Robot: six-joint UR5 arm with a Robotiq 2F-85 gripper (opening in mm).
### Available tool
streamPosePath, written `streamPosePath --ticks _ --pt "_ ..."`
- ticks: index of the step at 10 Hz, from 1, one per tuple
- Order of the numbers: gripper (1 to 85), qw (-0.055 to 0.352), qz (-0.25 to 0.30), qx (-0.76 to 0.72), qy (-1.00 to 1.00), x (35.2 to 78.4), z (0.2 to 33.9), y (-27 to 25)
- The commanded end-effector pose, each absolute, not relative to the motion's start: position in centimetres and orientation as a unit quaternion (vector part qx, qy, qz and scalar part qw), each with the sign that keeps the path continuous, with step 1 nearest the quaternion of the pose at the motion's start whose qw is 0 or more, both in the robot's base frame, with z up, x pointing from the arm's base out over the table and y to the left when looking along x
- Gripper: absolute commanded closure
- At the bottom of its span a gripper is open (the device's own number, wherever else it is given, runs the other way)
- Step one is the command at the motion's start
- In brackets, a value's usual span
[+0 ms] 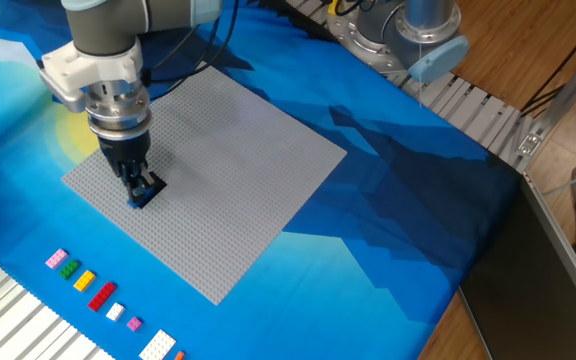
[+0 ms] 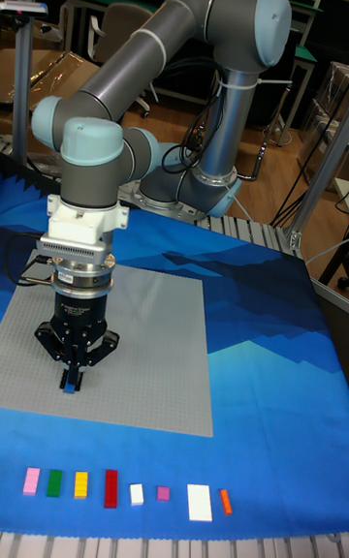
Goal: Stack small Lego blocks one on top of the other
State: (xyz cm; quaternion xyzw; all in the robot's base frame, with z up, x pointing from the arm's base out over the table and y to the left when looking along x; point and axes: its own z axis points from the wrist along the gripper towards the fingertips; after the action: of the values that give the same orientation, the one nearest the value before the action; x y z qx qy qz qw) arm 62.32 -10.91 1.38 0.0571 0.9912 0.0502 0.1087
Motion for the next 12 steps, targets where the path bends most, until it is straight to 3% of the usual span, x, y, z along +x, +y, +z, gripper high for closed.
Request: streamPosePath --ticks 1,7,12 --pt "84.7 0.082 0.043 0.059 0.994 61.0 1.7 -11.6" --pt "84.7 0.013 0.027 0.063 0.998 57.5 3.1 -11.8" --pt "84.7 0.018 0.025 0.057 0.998 57.7 2.0 -11.7"
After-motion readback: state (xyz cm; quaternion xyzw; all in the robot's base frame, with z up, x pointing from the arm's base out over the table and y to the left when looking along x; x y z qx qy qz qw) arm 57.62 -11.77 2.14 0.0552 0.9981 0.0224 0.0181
